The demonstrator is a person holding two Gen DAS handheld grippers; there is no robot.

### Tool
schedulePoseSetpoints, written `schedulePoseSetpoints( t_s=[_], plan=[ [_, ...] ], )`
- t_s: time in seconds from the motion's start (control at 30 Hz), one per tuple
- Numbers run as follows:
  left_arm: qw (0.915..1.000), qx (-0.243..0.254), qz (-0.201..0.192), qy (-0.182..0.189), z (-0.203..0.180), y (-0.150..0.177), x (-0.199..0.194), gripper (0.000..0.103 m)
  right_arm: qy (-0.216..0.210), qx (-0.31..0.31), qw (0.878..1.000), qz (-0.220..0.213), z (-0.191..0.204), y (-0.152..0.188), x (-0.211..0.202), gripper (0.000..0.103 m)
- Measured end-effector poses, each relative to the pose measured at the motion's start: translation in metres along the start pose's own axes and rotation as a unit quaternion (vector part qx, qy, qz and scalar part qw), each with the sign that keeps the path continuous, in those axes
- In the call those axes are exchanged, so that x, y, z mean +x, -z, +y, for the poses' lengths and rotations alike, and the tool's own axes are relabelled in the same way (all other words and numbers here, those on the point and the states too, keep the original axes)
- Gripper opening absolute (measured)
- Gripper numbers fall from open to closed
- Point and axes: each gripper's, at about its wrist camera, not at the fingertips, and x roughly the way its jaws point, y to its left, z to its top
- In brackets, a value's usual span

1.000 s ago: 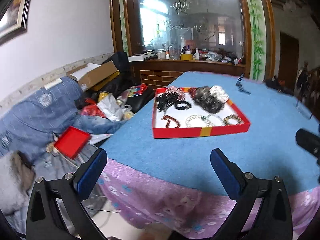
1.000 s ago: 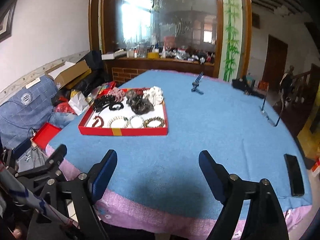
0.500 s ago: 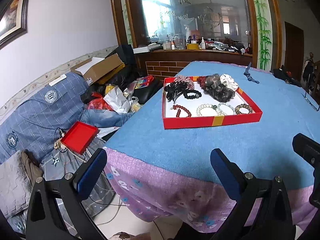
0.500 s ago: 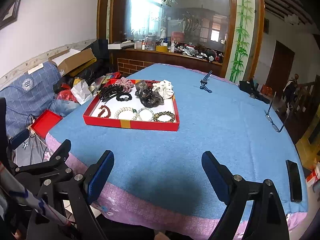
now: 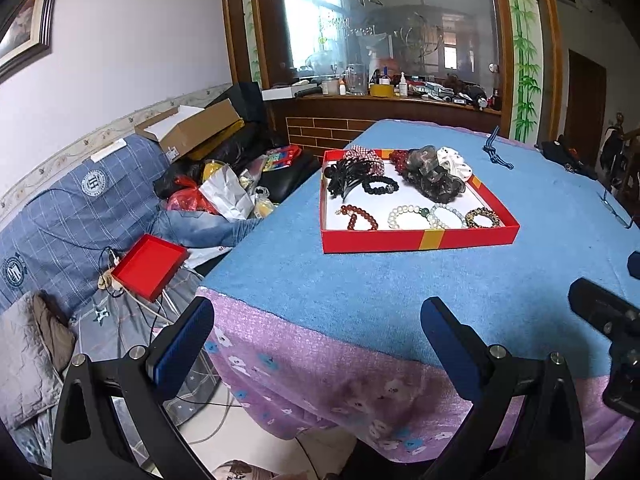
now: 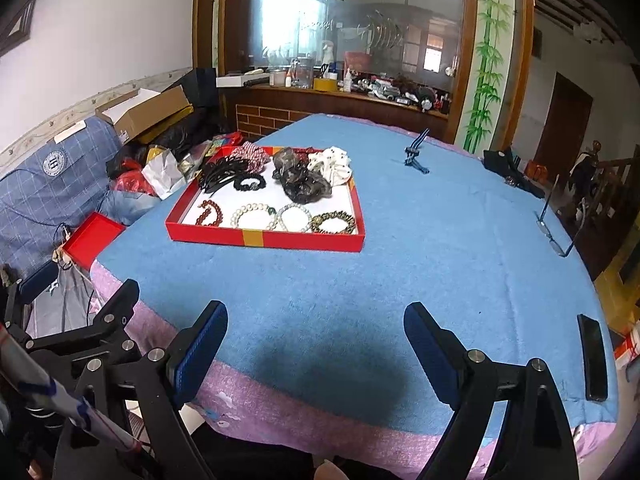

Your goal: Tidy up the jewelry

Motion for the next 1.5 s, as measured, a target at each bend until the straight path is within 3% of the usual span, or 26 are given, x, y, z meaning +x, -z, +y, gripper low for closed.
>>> schedulePoseSetpoints(
  t_s=[1.5],
  plan=[
    [0.9999, -0.008, 0.007, -0.011, 0.010, 0.010, 0.008, 0.103, -0.001, 0.003, 1.000, 0.026, 0.007, 0.006, 0.014, 0.093]
  ],
)
